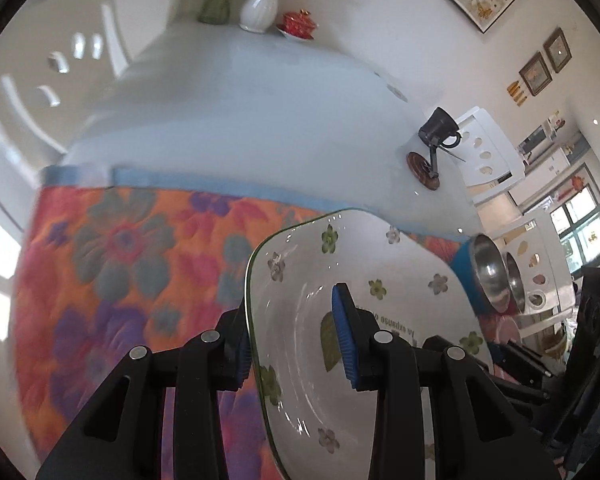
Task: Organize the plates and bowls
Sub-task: 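Lift the second hexagonal plate with the left tool and lower it onto the stack, then open the left tool and withdraw it from the plate stack, then reach the left tool to the pink bowl and grasp its rim, then lift the pink bowl with the left tool and lower it beside the plate stack, then move the left tool to the blue steel bowl and grasp its rim, then lift the blue steel bowl with the left tool, lower into pink bowl, release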
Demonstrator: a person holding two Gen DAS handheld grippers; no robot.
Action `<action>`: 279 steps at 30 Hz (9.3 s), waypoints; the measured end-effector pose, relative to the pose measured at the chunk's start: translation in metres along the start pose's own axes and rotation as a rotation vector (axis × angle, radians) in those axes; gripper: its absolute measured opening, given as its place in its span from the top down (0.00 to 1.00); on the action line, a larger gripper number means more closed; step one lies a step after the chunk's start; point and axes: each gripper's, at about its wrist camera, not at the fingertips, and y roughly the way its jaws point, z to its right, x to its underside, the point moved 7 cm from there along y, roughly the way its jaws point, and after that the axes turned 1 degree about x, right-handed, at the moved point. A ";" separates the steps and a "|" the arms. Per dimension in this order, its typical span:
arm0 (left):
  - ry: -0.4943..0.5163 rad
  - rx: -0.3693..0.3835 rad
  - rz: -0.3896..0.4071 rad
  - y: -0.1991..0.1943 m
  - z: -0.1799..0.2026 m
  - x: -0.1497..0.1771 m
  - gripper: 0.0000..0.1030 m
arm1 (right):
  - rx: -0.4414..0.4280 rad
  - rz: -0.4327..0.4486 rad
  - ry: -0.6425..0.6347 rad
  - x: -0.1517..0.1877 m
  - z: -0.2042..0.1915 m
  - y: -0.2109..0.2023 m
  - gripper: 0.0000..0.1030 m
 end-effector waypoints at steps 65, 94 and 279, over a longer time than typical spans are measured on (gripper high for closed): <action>0.036 -0.157 0.000 -0.157 -0.036 0.178 0.69 | -0.016 -0.066 -0.166 0.224 -0.079 -0.090 0.62; 0.138 -0.128 0.121 -0.166 0.116 0.116 0.54 | -0.097 0.022 -0.149 0.172 -0.001 -0.139 0.52; 0.195 0.050 -0.131 0.094 0.228 0.005 0.78 | -0.149 -0.057 0.432 0.017 0.201 -0.056 0.76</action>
